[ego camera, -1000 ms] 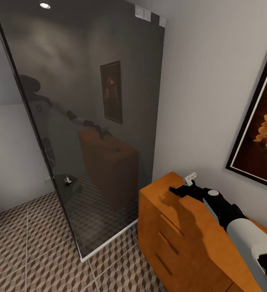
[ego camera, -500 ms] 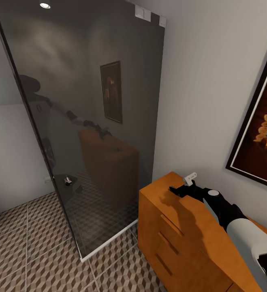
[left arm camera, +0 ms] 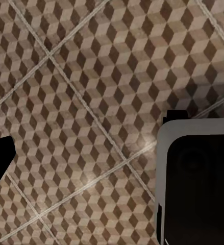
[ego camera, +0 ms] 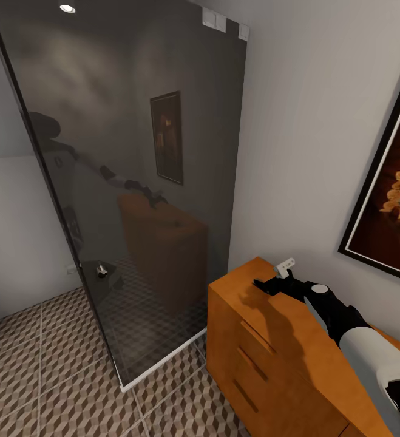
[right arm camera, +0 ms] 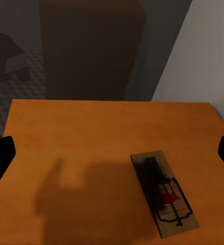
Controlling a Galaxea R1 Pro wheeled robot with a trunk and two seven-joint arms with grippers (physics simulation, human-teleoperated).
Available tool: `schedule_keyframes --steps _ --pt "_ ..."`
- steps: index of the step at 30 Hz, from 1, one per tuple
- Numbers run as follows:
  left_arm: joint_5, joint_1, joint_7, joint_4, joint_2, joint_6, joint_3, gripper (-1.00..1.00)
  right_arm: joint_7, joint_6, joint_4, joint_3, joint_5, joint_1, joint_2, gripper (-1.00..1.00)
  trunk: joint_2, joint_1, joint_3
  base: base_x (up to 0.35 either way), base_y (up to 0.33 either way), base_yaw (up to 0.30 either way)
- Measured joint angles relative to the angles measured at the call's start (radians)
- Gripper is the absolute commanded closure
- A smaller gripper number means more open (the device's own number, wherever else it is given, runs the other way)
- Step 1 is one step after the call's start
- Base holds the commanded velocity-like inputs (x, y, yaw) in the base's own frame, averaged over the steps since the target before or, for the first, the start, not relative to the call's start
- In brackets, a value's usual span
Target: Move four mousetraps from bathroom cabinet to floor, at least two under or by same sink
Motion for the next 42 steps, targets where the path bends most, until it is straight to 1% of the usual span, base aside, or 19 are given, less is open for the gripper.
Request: schedule_keyframes --steps 14,30,38,42 --pt "0.0 0.0 0.0 0.0 0.0 0.0 0.0 -1.0 -0.005 0.007 0.004 0.0 0.0 0.0 0.001 -1.0 0.0 0.0 0.0 0.0 0.0 0.0" --pt "0.0 0.0 0.0 0.0 0.0 0.0 0.0 -1.0 -0.004 0.003 0.093 0.0 0.0 0.0 0.0 -1.0 0.0 0.0 0.0 0.0 0.0 0.0" --pt "0.0 0.0 0.0 0.0 0.001 0.0 0.0 -1.0 -0.003 0.001 0.102 0.001 -0.001 0.0 0.001 -1.0 0.0 0.0 0.0 0.012 0.0 0.0" --pt "0.0 0.0 0.0 0.0 0.001 0.0 0.0 -1.0 -0.002 0.001 0.103 0.001 -0.001 0.0 0.001 -1.0 0.0 0.0 0.0 0.176 0.0 0.0"
